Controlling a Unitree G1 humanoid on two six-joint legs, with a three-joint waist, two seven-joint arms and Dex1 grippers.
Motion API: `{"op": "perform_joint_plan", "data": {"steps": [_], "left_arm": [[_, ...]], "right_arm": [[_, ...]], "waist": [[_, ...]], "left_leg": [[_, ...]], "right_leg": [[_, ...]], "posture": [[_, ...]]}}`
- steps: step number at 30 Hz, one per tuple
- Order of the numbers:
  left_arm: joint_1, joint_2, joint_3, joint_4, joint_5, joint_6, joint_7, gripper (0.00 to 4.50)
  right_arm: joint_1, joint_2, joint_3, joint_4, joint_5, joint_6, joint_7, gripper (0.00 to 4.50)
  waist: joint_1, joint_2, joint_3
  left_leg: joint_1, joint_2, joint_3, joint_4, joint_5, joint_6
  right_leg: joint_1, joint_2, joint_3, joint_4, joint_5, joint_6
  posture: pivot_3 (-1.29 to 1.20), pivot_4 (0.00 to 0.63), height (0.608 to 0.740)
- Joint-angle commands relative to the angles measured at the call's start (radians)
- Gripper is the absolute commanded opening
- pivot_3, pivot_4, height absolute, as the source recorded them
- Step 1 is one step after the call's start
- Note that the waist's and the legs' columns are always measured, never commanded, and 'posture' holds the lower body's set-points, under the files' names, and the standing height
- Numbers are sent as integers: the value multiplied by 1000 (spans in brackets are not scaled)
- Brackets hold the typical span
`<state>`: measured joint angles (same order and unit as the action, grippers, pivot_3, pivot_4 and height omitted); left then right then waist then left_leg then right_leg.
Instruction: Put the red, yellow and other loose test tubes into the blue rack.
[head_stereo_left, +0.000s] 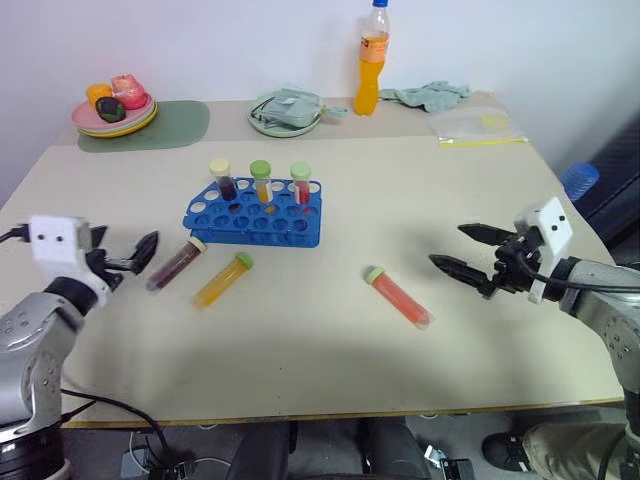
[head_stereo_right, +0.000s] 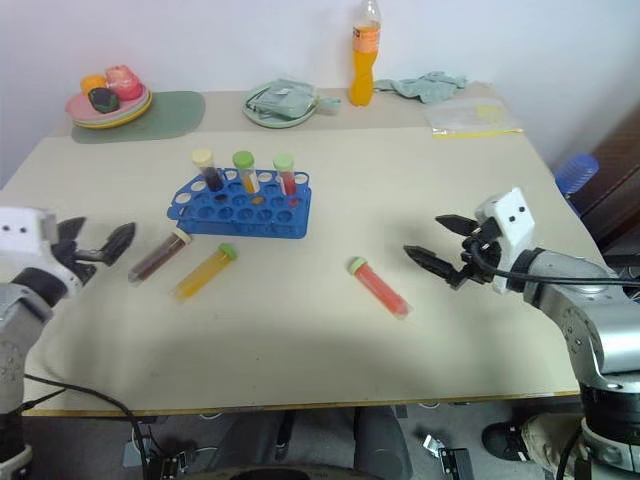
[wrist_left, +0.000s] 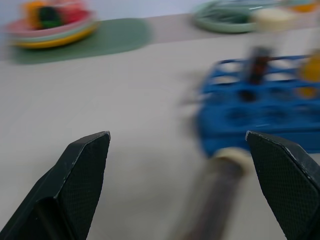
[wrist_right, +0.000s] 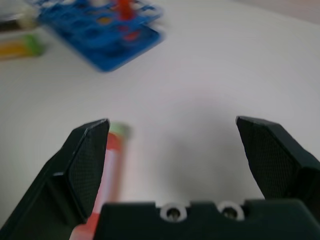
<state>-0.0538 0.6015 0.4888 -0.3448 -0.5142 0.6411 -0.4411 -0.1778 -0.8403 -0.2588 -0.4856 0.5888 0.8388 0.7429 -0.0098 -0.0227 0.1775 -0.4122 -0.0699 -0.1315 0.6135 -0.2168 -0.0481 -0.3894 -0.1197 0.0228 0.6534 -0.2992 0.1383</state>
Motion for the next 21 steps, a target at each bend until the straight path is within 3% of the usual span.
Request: {"op": "perform_joint_plan", "data": {"steps": [1,5,9,14,21], "left_arm": [[-2,37,-76,-92,-50,-14,-110,4468],[18,59,-148,-174,-129,9,-222,4468],[56,114,-291,-269,-112,-20,-337,4468],[51,121,-407,-287,-79,-71,-398,4468],[45,60,-489,-264,-51,-102,-372,4468]], "right_arm": [[-14,-18,2,-166,94,168,-75,4500],[-126,90,57,-242,160,540,-287,4500],[-251,151,144,-268,167,727,-375,4500],[-403,139,250,-117,199,776,-469,4500],[-589,48,424,200,450,776,-561,4500]], "waist": [[0,0,0],[-5,0,0],[-2,1,1],[0,1,1],[-7,2,1]], "left_leg": [[0,0,0,0,0,0],[0,1,0,0,0,0],[-1,1,0,-1,0,0],[-2,1,0,-1,0,0],[-3,0,0,-1,-1,1]], "right_leg": [[0,0,0,0,0,0],[-1,0,0,-1,0,-1],[-2,0,0,-1,0,-1],[-2,0,0,-2,0,-3],[-2,0,-1,-3,1,-1]], "posture": [[0,150,740],[0,150,740],[0,150,740],[0,150,740],[0,150,740]]}}
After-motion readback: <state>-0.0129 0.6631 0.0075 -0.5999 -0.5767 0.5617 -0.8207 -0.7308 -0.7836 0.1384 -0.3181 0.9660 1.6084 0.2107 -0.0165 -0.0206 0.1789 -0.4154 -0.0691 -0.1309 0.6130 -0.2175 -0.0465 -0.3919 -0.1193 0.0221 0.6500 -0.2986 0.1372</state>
